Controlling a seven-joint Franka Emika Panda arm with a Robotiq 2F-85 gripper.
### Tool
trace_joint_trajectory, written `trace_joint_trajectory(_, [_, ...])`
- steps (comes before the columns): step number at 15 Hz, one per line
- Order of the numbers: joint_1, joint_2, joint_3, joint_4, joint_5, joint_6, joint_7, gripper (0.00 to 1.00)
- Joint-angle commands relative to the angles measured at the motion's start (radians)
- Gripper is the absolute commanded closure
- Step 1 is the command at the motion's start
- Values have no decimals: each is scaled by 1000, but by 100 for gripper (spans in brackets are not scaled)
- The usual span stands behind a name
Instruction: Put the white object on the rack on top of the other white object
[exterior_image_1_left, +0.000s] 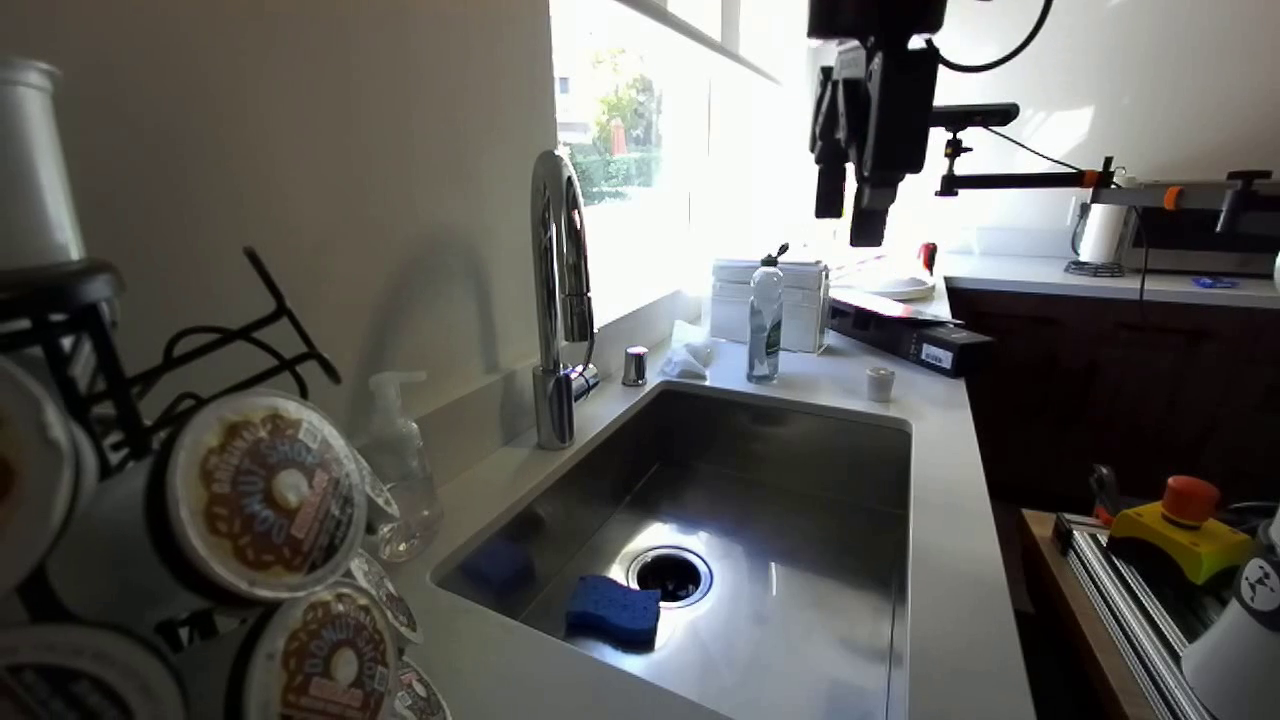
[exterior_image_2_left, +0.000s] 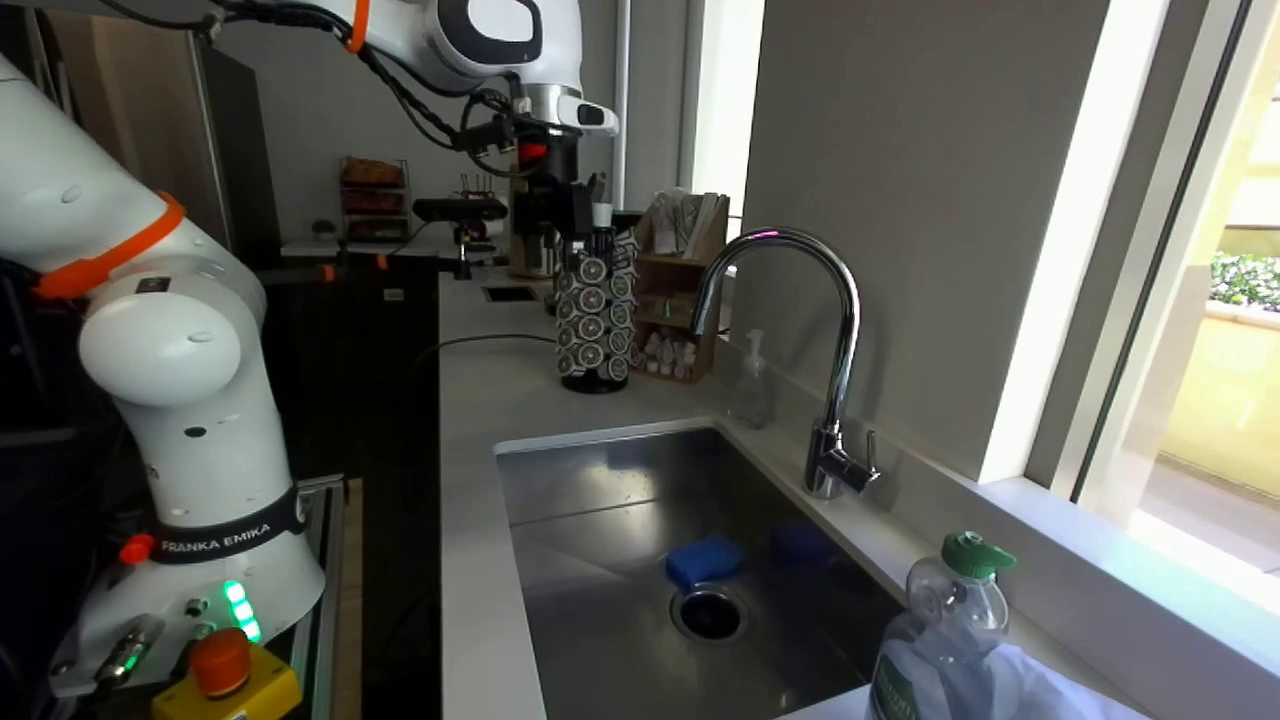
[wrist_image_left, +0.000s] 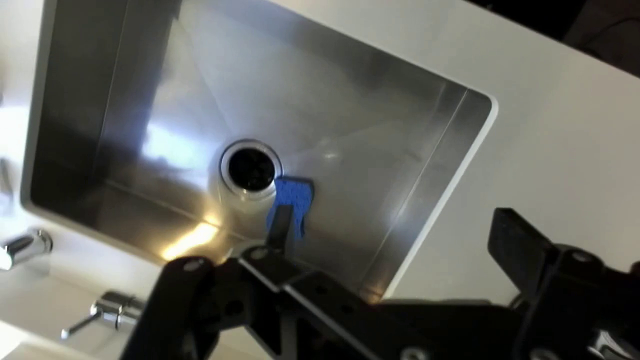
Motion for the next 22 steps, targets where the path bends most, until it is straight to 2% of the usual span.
trace_joint_trajectory(1, [44,53,0,55,-17,94,-39,0])
trace_joint_trajectory(3, [44,27,-2,40,-9,74,-15,0])
trace_joint_trajectory(8, [45,54,-6,51,-9,88,-28,0])
trace_joint_trajectory(10, [54,46,-21,6,21,157,-34,0])
trace_joint_trajectory(17, [158,218,-20,75,48,394,-253,0])
trace_joint_trajectory(22, [206,288,-13,188,65,406,-404,0])
